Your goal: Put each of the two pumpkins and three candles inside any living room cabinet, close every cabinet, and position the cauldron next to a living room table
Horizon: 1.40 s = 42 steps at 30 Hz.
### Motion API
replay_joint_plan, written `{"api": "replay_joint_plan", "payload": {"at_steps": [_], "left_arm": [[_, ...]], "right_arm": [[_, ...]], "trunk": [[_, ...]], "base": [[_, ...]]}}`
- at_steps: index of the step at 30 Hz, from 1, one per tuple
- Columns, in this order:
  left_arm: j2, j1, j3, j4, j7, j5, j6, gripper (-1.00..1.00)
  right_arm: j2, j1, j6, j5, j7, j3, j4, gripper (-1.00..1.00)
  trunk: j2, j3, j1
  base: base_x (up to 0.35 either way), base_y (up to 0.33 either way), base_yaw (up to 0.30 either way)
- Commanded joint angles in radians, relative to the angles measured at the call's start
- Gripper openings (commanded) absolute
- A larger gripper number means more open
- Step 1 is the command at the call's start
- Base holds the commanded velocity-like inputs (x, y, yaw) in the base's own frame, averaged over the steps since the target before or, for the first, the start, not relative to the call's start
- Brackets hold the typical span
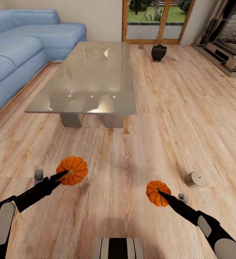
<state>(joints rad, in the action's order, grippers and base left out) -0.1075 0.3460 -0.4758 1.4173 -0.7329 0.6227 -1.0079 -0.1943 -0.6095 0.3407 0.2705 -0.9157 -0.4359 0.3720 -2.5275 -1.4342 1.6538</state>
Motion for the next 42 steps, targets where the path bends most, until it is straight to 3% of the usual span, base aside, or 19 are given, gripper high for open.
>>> {"api": "replay_joint_plan", "payload": {"at_steps": [1, 4, 11, 42], "left_arm": [[0.0, 0.001, -0.001, 0.0, -0.006, -0.001, -0.005, -1.0], [0.0, 0.001, -0.001, 0.0, -0.006, -0.001, -0.005, -1.0], [0.0, 0.001, -0.001, 0.0, -0.002, -0.001, -0.005, -1.0], [0.0, 0.002, 0.0, -0.014, 0.008, -0.01, -0.005, -1.0]], "right_arm": [[0.0, 0.001, 0.011, 0.001, -0.015, -0.001, 0.013, -1.0], [0.001, 0.003, 0.014, 0.001, -0.044, -0.002, 0.028, -1.0], [0.001, 0.005, 0.015, 0.002, -0.098, -0.005, 0.04, -1.0], [-0.001, 0.007, 0.017, 0.003, -0.104, -0.01, 0.044, -1.0]], "trunk": [[0.0, -0.001, 0.0], [0.0, -0.001, 0.0], [0.001, 0.026, -0.003], [0.009, 0.146, -0.017]], "base": [[-0.037, 0.0, 0.0], [-0.018, 0.0, 0.0], [-0.004, 0.0, 0.0], [0.0, 0.0, 0.0]]}}
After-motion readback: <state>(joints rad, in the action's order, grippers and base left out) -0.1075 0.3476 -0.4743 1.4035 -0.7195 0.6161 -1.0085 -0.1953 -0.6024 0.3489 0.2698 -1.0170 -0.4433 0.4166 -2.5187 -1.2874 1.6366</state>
